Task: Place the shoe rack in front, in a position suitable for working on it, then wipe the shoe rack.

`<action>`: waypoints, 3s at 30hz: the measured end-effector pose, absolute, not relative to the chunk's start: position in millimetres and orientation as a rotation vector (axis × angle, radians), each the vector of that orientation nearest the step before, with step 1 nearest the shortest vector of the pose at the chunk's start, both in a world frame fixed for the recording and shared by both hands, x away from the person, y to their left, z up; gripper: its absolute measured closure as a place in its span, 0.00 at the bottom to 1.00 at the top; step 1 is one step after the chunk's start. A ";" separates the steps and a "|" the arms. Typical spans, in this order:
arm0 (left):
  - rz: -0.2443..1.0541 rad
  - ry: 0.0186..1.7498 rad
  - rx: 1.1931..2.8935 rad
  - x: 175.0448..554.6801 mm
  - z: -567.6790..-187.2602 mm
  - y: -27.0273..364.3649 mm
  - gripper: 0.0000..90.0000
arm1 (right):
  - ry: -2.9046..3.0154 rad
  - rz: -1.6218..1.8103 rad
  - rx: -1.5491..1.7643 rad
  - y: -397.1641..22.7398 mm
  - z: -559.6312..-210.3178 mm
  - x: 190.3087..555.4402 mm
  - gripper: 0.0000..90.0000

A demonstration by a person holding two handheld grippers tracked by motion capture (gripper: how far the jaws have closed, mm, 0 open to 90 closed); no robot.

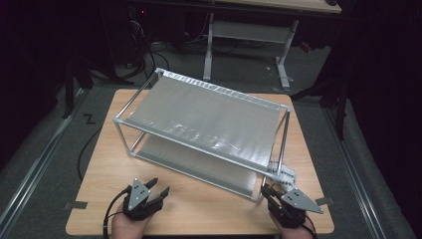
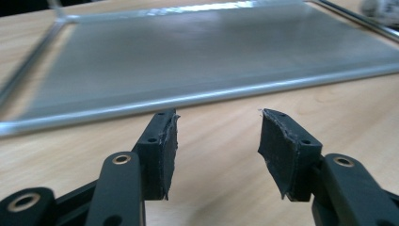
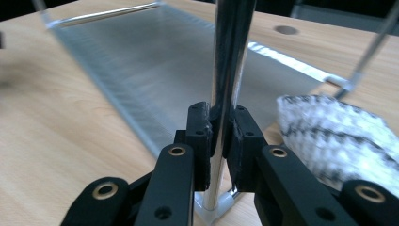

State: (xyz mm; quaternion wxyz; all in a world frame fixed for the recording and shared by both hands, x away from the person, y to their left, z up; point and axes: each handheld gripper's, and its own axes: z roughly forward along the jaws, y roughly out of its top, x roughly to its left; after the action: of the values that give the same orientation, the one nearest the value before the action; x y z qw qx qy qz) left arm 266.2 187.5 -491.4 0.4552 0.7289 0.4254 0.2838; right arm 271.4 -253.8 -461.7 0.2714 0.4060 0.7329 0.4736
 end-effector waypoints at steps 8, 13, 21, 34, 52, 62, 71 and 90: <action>0.814 1.158 1.758 281.9 -476.1 222.6 0.51 | 1.944 1.274 1.126 -266.5 -462.4 271.6 0.90; 0.871 1.224 1.712 289.6 -470.4 244.7 0.48 | 1.942 1.274 1.132 -264.6 -462.3 274.7 0.90; 0.916 1.284 1.692 312.0 -468.3 274.1 0.46 | 1.952 1.270 1.119 -263.2 -462.0 278.9 0.90; 0.881 1.378 1.582 374.0 -461.0 285.1 0.54 | 1.963 1.277 1.113 -265.2 -461.9 281.5 0.90; 0.964 1.334 1.601 345.9 -448.4 287.2 0.89 | 1.957 1.291 1.104 -256.9 -463.7 288.1 0.90; 0.972 1.316 1.602 298.1 -454.2 300.5 0.89 | 1.930 1.218 1.158 -237.5 -460.0 344.2 0.90; 0.967 1.213 1.654 311.1 -453.4 271.2 0.88 | 1.906 1.141 1.223 -263.2 -455.8 372.1 0.90; 0.959 1.161 1.634 254.4 -457.8 232.2 0.57 | 1.892 1.247 1.224 -272.2 -446.1 302.5 0.51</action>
State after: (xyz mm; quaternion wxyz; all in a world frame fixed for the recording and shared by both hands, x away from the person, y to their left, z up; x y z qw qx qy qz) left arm 254.4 232.2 -457.8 0.4438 0.6588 0.4684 0.3867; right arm 302.5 -272.2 -446.1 0.2795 0.4562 0.7055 0.4648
